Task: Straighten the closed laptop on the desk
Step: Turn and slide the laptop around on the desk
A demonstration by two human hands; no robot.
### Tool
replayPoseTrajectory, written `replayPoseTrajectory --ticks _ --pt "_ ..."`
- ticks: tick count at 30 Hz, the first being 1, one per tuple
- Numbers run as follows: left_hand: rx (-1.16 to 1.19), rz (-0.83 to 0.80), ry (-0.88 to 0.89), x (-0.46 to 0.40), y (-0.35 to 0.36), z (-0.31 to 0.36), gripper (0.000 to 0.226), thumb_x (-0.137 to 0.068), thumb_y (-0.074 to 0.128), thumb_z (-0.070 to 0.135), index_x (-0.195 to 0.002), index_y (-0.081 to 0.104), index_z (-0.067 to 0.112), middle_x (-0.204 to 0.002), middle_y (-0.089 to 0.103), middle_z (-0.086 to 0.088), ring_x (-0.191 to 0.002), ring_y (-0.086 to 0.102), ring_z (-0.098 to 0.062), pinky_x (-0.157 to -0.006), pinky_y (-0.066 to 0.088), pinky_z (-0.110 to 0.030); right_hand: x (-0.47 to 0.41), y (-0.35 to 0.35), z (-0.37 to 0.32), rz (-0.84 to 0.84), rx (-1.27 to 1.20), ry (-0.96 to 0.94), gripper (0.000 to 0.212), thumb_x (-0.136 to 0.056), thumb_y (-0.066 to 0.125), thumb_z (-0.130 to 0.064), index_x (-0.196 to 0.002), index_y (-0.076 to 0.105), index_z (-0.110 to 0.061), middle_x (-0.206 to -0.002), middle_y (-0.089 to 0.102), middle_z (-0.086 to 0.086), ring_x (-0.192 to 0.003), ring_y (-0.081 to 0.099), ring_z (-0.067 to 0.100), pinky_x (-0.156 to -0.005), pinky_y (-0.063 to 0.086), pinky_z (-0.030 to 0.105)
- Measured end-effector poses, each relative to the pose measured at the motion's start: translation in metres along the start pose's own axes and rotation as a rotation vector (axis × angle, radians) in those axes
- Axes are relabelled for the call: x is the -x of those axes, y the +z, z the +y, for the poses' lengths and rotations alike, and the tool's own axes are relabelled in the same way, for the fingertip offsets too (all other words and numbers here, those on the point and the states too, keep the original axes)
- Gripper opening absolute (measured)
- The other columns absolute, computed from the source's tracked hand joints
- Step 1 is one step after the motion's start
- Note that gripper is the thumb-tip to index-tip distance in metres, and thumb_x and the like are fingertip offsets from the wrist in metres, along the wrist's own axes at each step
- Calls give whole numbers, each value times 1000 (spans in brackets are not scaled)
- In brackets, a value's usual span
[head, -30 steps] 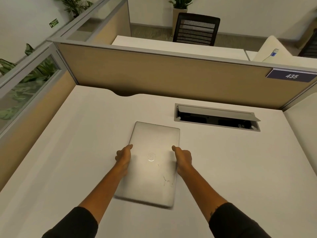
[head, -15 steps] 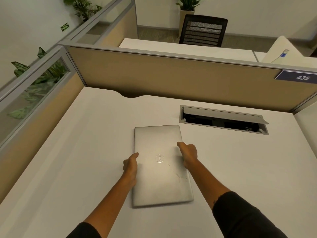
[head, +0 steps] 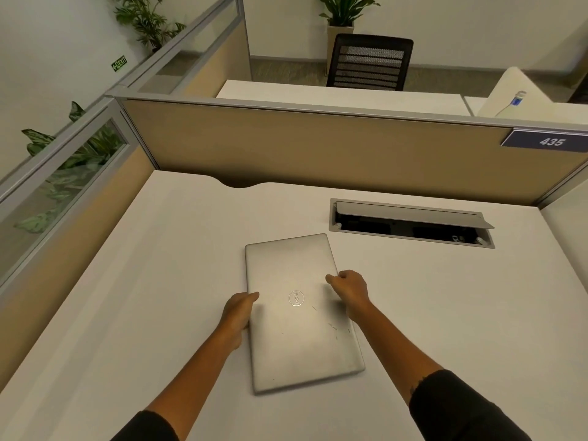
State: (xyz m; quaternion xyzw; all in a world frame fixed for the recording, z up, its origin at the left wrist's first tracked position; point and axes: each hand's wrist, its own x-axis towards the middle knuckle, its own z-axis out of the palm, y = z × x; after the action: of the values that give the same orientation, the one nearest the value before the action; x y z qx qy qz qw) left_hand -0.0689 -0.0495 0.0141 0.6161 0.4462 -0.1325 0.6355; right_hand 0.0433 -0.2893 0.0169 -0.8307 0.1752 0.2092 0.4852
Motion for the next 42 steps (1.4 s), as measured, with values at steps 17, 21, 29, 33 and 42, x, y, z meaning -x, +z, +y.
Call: replayPoseTrajectory --ticks 17,21,29,33,42 --pt "-554 97 331 -103 -5 68 53 -83 59 32 -125 64 0 -128 64 -28 -113 68 -46 -94 60 -53 108 -25 98 16 280 178 32 -85 71 -41 -97 62 -13 -94 67 0 -74 61 12 -60 48 27" --pt "-591 131 313 -111 0 78 51 -94 61 21 -132 55 -13 -139 57 -38 -125 62 -53 -104 54 -58 113 -17 115 30 169 227 44 -75 72 -48 -106 59 -18 -107 64 1 -87 67 18 -80 65 41" --pt "-666 125 420 -120 3 89 57 -103 55 17 -159 48 6 -165 42 -18 -152 45 -36 -126 36 -41 109 -9 123 99 -61 280 29 -84 78 -31 -101 56 -22 -111 63 2 -93 71 25 -86 64 43" --pt "-705 134 449 -131 2 87 51 -102 55 12 -152 57 6 -157 48 -21 -143 54 -38 -121 41 -41 110 -9 127 125 -188 287 23 -86 80 -22 -92 58 -25 -106 68 1 -96 71 24 -90 64 46" --pt "-641 97 411 -144 -1 87 44 -101 55 15 -144 65 10 -149 57 -23 -132 61 -42 -116 50 -46 112 -6 124 197 -216 258 39 -89 78 -42 -114 64 -15 -114 65 4 -104 66 23 -87 53 33"
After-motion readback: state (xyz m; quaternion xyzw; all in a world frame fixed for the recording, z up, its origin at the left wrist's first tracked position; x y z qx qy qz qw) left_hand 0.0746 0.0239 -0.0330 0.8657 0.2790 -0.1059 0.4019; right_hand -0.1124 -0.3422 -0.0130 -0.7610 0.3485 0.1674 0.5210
